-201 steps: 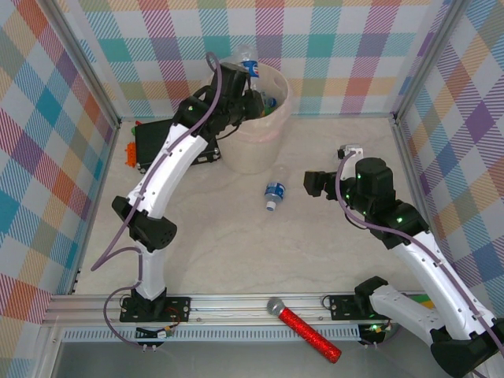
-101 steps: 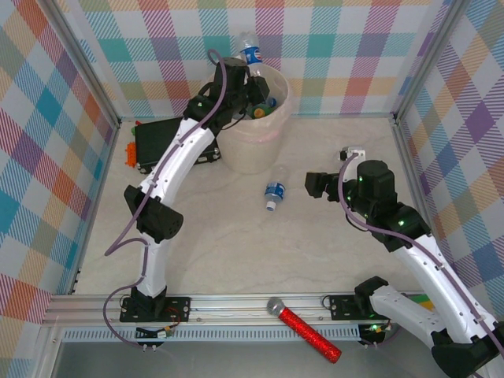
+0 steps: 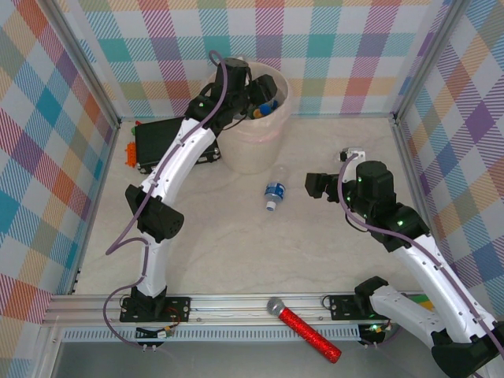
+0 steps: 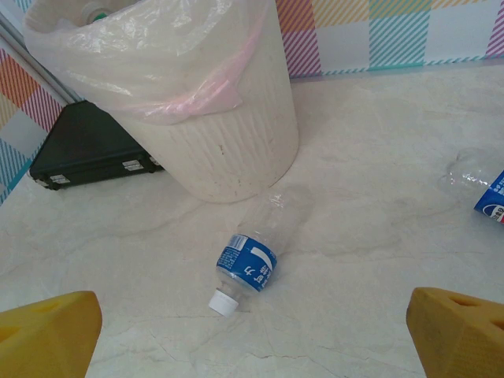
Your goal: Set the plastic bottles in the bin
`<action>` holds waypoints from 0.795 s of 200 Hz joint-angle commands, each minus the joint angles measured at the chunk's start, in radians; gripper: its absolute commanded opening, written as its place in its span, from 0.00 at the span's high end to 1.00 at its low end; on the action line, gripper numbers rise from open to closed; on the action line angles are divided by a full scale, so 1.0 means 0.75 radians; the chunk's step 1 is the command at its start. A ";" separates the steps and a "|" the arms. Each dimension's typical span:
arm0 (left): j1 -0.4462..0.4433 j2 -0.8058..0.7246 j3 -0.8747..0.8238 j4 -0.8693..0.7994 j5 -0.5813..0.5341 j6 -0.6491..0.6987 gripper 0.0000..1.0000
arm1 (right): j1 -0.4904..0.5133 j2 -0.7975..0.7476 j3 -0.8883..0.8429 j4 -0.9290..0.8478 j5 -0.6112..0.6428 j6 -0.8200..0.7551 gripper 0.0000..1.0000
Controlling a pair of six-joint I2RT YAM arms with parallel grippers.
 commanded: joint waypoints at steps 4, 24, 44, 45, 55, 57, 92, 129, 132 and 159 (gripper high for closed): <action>0.010 -0.049 0.026 -0.010 0.009 0.020 0.32 | 0.004 -0.012 -0.008 0.015 0.003 0.025 0.01; 0.009 -0.070 0.019 -0.009 0.013 0.019 0.27 | 0.003 -0.019 -0.008 0.014 0.007 0.031 0.01; 0.009 -0.100 0.006 -0.013 0.030 0.017 0.22 | 0.003 -0.022 -0.008 0.008 0.008 0.039 0.01; 0.009 -0.101 0.006 -0.013 0.031 0.016 0.22 | 0.003 -0.024 -0.008 0.008 0.008 0.040 0.01; 0.009 -0.121 -0.010 -0.013 0.035 0.013 0.22 | 0.003 -0.025 -0.010 0.005 0.007 0.045 0.01; 0.008 -0.126 -0.014 -0.013 0.037 0.013 0.22 | 0.003 -0.024 -0.010 0.005 0.006 0.047 0.01; 0.005 -0.218 -0.127 0.012 0.032 0.035 0.20 | 0.004 -0.024 -0.010 -0.001 -0.005 0.074 0.01; 0.003 -0.256 -0.166 0.006 0.031 0.058 0.20 | 0.003 -0.018 -0.010 -0.001 -0.024 0.100 0.01; 0.003 -0.260 -0.170 0.004 0.033 0.059 0.19 | 0.004 -0.016 -0.011 -0.003 -0.025 0.102 0.01; -0.020 -0.321 -0.232 -0.006 0.016 0.090 0.11 | 0.003 0.015 -0.035 0.010 -0.056 0.134 0.01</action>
